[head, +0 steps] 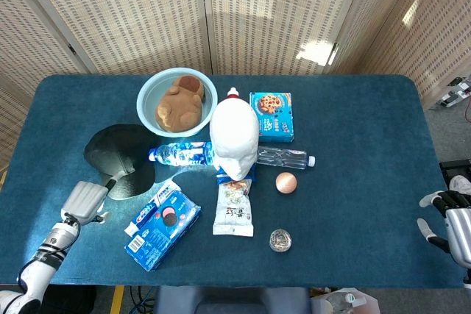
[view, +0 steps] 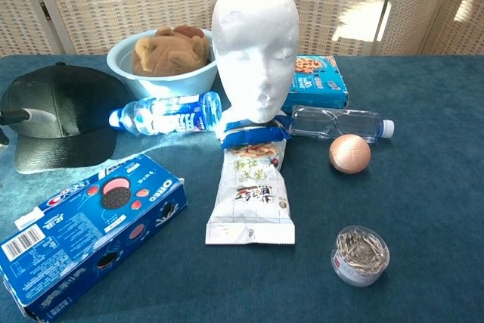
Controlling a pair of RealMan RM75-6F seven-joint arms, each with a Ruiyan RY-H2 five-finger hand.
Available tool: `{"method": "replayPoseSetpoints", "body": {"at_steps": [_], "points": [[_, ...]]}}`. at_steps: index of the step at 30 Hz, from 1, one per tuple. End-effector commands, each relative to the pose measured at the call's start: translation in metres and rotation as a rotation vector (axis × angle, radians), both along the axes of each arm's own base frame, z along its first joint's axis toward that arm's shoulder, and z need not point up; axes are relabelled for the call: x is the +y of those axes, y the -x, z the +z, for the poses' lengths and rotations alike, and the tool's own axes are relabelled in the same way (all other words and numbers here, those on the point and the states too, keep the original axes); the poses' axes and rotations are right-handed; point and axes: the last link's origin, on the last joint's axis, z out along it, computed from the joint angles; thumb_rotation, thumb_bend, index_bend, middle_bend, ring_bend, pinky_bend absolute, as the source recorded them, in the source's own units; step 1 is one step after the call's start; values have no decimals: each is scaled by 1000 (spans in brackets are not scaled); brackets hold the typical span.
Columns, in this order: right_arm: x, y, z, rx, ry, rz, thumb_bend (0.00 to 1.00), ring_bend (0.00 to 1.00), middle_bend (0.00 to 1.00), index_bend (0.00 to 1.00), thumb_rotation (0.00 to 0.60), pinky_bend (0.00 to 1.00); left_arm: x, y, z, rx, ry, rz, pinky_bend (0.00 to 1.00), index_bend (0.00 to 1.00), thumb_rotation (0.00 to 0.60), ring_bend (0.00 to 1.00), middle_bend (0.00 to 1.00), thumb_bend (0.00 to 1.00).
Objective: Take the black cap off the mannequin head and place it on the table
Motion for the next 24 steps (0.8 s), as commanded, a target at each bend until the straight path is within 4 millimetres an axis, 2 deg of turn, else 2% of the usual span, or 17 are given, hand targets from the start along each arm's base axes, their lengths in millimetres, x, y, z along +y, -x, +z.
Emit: {"method": "replayPoseSetpoints", "body": {"at_steps": [1, 6, 9, 13, 16, 20, 24], "points": [[0, 2, -1, 0, -5, -4, 298, 331, 448, 487, 600, 368, -10, 0, 23, -53, -99, 38, 992, 0, 600, 649, 593, 164], [-3, 4, -4, 5, -28, -4, 298, 331, 448, 487, 600, 368, -26, -1, 45, -116, -219, 46, 881, 0, 600, 566, 507, 164], [-5, 4, -7, 4, -46, 4, 299, 331, 448, 487, 600, 368, -39, 2, 54, -126, -270, 60, 761, 30, 600, 492, 441, 163], [-8, 5, -10, -4, -66, 16, 299, 331, 437, 486, 600, 368, -56, 6, 62, -132, -305, 114, 556, 43, 600, 332, 302, 163], [-9, 5, -14, -11, -85, 19, 298, 331, 417, 487, 600, 368, -68, 8, 68, -148, -341, 135, 459, 41, 600, 258, 229, 163], [-10, 3, -21, -17, -105, 37, 298, 331, 400, 486, 600, 368, -83, 8, 71, -155, -383, 114, 387, 41, 600, 230, 203, 163], [-9, -1, -25, -25, -117, 62, 299, 331, 399, 486, 600, 368, -95, 4, 70, -172, -405, 86, 367, 41, 600, 230, 201, 163]]}}
